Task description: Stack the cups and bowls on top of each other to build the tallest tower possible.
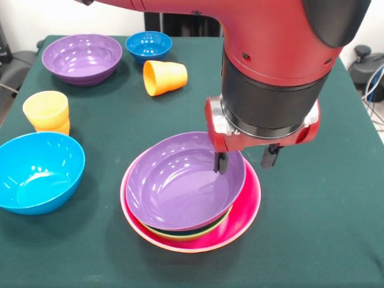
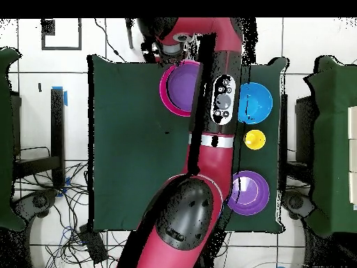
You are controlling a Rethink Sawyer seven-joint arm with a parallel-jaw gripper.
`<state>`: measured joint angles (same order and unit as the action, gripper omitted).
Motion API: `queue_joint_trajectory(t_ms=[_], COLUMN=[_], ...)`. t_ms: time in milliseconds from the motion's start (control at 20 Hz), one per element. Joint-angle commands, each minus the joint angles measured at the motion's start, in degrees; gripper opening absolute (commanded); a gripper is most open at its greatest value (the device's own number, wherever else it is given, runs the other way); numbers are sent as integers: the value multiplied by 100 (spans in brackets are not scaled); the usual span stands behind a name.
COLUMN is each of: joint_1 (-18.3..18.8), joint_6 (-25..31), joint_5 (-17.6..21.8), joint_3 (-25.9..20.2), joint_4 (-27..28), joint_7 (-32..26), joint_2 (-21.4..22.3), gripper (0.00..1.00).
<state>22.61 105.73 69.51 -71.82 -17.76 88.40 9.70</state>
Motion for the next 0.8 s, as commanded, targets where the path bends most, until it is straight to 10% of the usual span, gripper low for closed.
queue_joint_trajectory(t_ms=[50, 800], joint_1=[-115, -134], joint_6=[59, -410], joint_5=[377, -87], joint_3=[529, 1131], joint_4=[-222, -566], joint_7=[-320, 180], joint_2=[291, 126], gripper=[100, 100])
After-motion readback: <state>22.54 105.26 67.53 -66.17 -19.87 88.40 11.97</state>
